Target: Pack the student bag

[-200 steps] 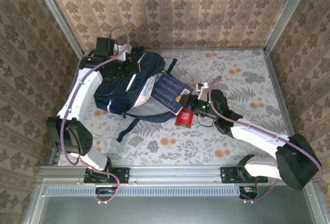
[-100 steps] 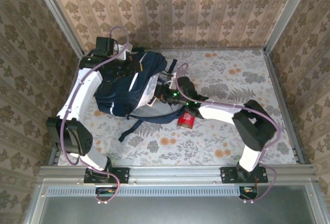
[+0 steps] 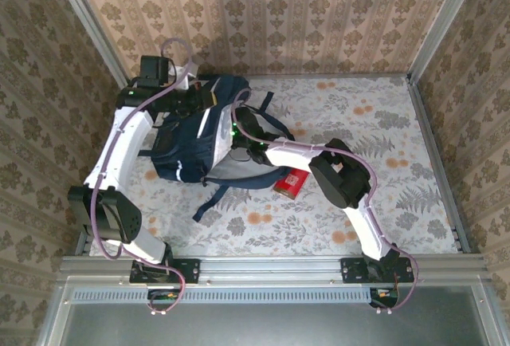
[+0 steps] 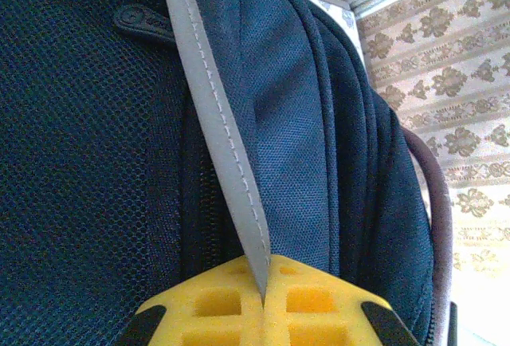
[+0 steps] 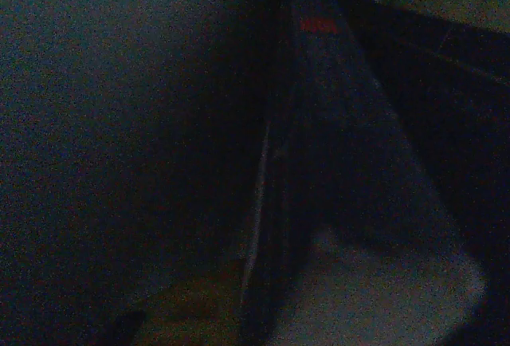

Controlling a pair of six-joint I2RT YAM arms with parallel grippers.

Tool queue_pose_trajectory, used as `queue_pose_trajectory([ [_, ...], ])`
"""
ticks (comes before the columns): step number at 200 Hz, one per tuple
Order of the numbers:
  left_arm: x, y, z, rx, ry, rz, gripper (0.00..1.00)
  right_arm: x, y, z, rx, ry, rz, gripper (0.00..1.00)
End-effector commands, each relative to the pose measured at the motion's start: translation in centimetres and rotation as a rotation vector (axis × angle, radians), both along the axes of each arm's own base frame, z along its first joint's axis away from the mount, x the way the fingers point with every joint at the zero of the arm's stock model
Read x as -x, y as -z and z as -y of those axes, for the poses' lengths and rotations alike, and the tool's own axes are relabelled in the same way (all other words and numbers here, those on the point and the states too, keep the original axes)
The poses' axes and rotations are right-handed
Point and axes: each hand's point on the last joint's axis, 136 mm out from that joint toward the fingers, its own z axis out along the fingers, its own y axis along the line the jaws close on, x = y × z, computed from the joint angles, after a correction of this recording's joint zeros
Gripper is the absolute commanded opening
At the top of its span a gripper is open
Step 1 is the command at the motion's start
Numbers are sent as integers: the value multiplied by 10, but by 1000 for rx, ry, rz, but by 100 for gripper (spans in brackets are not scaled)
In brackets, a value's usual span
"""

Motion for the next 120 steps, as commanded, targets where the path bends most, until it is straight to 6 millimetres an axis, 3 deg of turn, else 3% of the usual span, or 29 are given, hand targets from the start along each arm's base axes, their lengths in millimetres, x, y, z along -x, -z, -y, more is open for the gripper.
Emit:
queue_pose_trajectory([
  [1,10,-61,11,121,69,169,0,-11,14,-15,19,50,-33,17],
  [30,5,-57,6,122,51,154,0,-13,19,-15,72,62,-17,38],
  [68,-1,-47,-6,113,13,135,0,-2,-21,-1,24,14,98,61],
  [94,-5,-43,-18,108,-32,132,0,12,-54,15,-37,-41,185,71],
  [120,-8,-35,-27,90,-70,119,0,28,-64,35,-39,-50,223,72],
])
